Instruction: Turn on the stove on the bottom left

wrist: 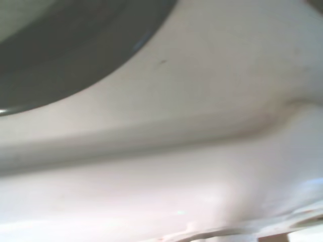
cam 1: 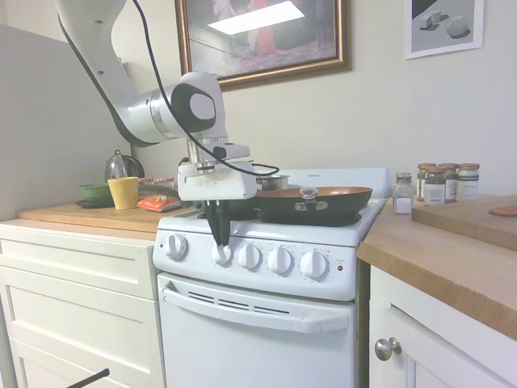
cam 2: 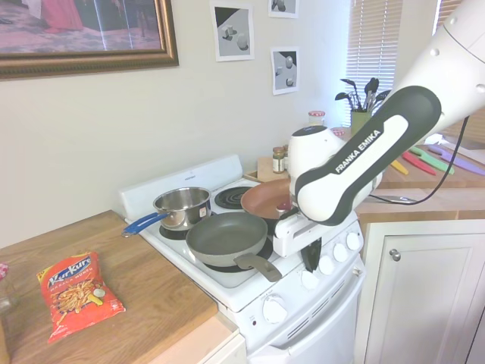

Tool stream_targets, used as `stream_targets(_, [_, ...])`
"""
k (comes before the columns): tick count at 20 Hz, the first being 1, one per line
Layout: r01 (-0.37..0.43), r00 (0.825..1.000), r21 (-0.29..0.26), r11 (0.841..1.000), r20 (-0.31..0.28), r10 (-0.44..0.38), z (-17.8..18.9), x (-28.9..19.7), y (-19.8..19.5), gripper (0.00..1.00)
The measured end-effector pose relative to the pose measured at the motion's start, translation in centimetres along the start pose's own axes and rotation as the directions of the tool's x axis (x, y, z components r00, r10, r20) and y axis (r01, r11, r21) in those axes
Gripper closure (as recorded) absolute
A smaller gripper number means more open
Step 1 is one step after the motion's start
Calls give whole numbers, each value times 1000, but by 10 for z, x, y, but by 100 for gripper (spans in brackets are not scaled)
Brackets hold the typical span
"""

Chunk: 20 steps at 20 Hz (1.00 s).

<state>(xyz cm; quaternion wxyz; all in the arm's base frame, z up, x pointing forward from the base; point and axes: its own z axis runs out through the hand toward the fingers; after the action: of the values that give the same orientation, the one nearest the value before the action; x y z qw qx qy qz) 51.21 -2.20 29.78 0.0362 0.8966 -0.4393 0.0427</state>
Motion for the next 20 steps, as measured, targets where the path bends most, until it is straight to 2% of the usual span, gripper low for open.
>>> stream_targets(20, [-6, 1000, 6, 1000, 10, 6, 0, -7, -5, 100])
